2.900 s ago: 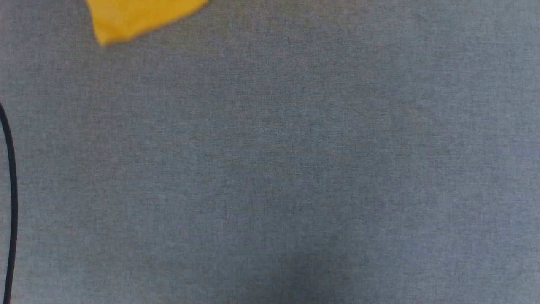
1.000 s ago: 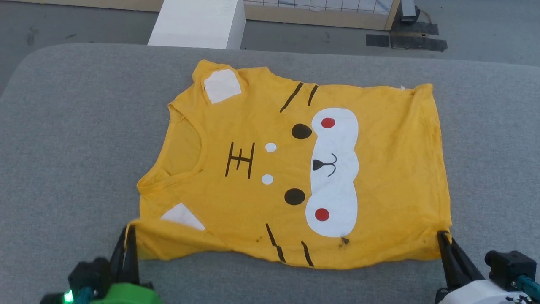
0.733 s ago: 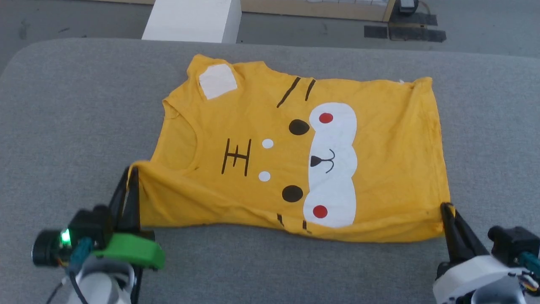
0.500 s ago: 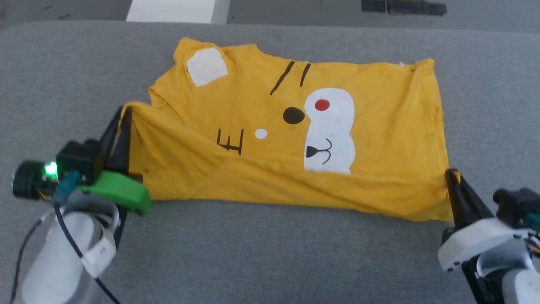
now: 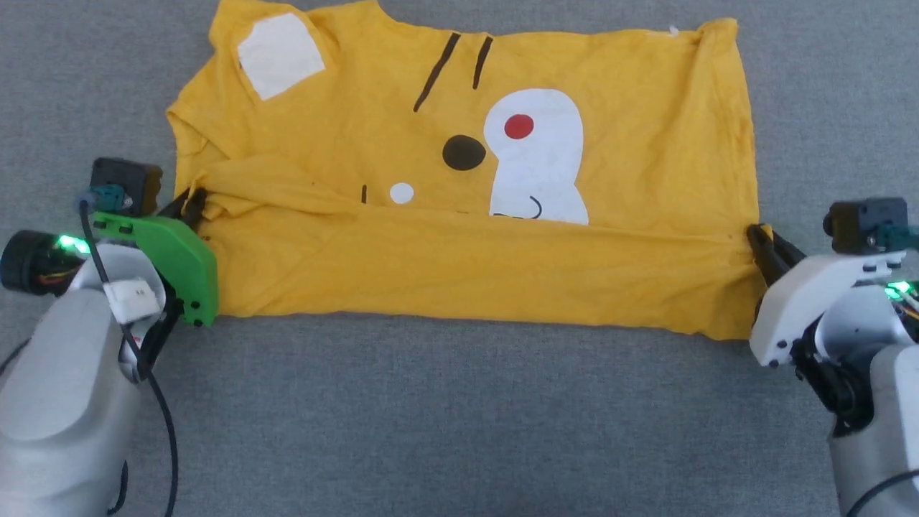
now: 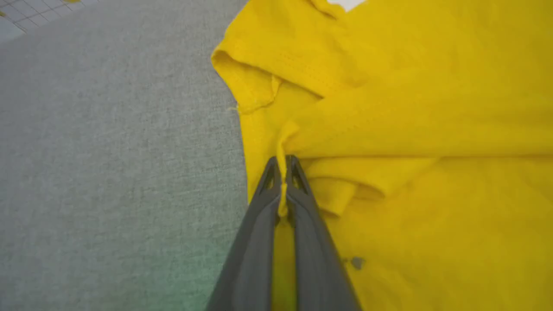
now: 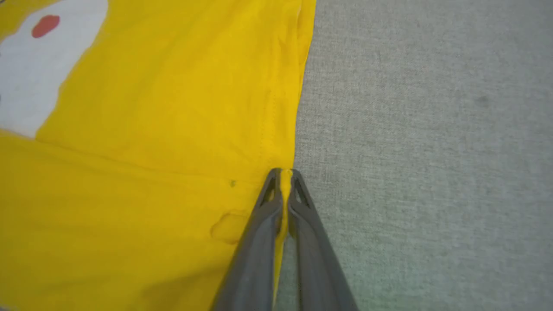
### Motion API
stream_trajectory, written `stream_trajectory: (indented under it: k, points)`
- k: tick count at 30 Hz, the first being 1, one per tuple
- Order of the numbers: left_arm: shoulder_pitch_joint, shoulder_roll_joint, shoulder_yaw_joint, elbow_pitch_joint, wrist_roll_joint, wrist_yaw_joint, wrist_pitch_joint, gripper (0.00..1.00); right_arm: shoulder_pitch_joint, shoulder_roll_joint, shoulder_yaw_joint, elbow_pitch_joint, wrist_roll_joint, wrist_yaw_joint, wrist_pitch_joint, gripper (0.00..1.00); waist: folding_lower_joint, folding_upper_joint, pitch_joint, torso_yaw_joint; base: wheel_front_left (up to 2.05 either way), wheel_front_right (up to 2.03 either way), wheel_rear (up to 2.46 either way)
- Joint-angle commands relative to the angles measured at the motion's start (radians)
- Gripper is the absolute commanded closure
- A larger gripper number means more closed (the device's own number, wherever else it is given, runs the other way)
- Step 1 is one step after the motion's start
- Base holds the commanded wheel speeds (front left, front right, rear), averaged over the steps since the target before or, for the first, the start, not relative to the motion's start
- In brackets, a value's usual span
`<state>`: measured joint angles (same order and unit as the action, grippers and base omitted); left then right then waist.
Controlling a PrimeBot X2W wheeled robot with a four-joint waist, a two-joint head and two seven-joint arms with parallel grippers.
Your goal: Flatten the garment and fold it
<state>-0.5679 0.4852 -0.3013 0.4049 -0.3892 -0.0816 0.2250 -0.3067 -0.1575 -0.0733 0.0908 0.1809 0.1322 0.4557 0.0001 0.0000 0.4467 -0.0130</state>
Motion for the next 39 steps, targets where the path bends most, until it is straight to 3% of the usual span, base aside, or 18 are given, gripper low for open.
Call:
stream_trajectory:
  k: [1, 6, 7, 8, 9, 13, 18, 23, 24, 31, 36, 37, 39]
  points:
    - [-0.011, 0.007, -0.007, 0.025, -0.025, -0.010, 0.048, 1.00, -0.022, -0.002, 0.006, 0.009, 0.011, -0.002, 0.043, 1.00, -0.0001, 0.0000, 0.018, -0.010, 0.00, 0.00, 0.00]
    - [0.015, -0.014, 0.006, 0.071, -0.134, -0.015, 0.220, 1.00, -0.061, -0.007, 0.015, 0.002, 0.042, -0.002, 0.184, 1.00, -0.0001, 0.0000, 0.014, -0.003, 0.00, 0.00, 0.00]
    - [0.021, -0.020, 0.014, 0.071, -0.150, -0.007, 0.234, 0.75, -0.062, -0.006, 0.012, -0.003, 0.045, -0.002, 0.200, 1.00, -0.0001, 0.0000, 0.009, 0.000, 0.00, 0.00, 0.00]
    - [0.027, -0.025, 0.023, 0.061, -0.159, 0.003, 0.231, 0.11, -0.062, -0.003, 0.008, -0.014, 0.050, -0.002, 0.211, 0.69, -0.0001, 0.0000, 0.001, 0.004, 0.00, 0.00, 0.00]
    - [0.032, -0.027, 0.030, 0.045, -0.156, 0.012, 0.206, 0.00, -0.060, -0.002, 0.008, -0.025, 0.052, -0.002, 0.212, 0.00, -0.0001, 0.0000, -0.005, 0.007, 0.00, 0.00, 0.00]
    - [0.073, -0.038, 0.060, -0.032, -0.103, 0.074, 0.002, 0.00, -0.027, 0.011, -0.008, -0.075, 0.054, -0.002, 0.158, 0.00, -0.0001, 0.0000, -0.049, 0.021, 0.00, 0.00, 0.00]
    - [0.176, -0.082, 0.108, -0.123, -0.055, 0.155, -0.300, 0.00, 0.057, 0.046, -0.031, -0.134, 0.033, -0.002, -0.027, 0.00, -0.0001, 0.0000, -0.119, 0.038, 0.00, 0.00, 0.00]
    - [0.309, -0.132, 0.159, -0.201, -0.061, 0.231, -0.437, 0.00, 0.155, 0.085, -0.029, -0.170, 0.015, -0.002, -0.229, 0.00, -0.0001, 0.0000, -0.172, 0.043, 0.00, 0.00, 0.00]
    - [0.379, -0.153, 0.178, -0.228, -0.072, 0.265, -0.449, 0.00, 0.208, 0.101, -0.029, -0.187, 0.012, -0.002, -0.360, 0.00, -0.0001, 0.0000, -0.185, 0.040, 0.00, 0.00, 0.00]
    - [0.427, -0.154, 0.201, -0.218, -0.151, 0.291, -0.300, 0.00, 0.273, 0.107, 0.014, -0.168, 0.029, -0.002, -0.518, 0.00, -0.0001, 0.0000, -0.183, 0.005, 0.00, 0.00, 0.00]
    - [0.429, -0.141, 0.221, -0.216, -0.220, 0.330, -0.122, 0.00, 0.273, 0.107, 0.030, -0.142, 0.044, -0.002, -0.527, 0.00, -0.0001, 0.0000, -0.174, -0.037, 0.00, 0.00, 0.00]
    - [0.438, -0.126, 0.225, -0.219, -0.249, 0.369, -0.002, 0.00, 0.268, 0.107, 0.038, -0.138, 0.052, -0.002, -0.528, 0.00, -0.0001, 0.0000, -0.167, -0.062, 0.00, 0.00, 0.00]
    - [0.443, -0.116, 0.222, -0.226, -0.261, 0.383, 0.059, 0.00, 0.267, 0.107, 0.042, -0.135, 0.056, -0.002, -0.525, 0.00, -0.0001, 0.0000, -0.164, -0.073, 0.00, 0.00, 0.00]
